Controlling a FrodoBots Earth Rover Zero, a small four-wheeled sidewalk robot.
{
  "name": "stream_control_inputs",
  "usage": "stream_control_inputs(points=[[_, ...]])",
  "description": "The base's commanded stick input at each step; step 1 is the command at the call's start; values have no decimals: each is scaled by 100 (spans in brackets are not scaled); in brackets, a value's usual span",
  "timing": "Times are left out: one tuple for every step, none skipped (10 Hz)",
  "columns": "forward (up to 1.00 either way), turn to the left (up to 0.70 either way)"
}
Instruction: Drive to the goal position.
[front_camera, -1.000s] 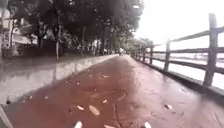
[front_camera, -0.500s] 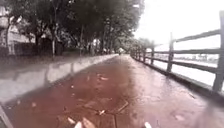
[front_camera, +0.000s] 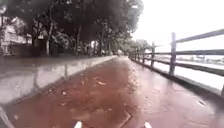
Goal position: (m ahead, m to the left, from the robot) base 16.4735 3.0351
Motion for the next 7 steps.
stream_control_inputs(points=[[50, 0], [50, 0], [50, 0], [50, -32], [50, -50], [50, -48], [50, -44]])
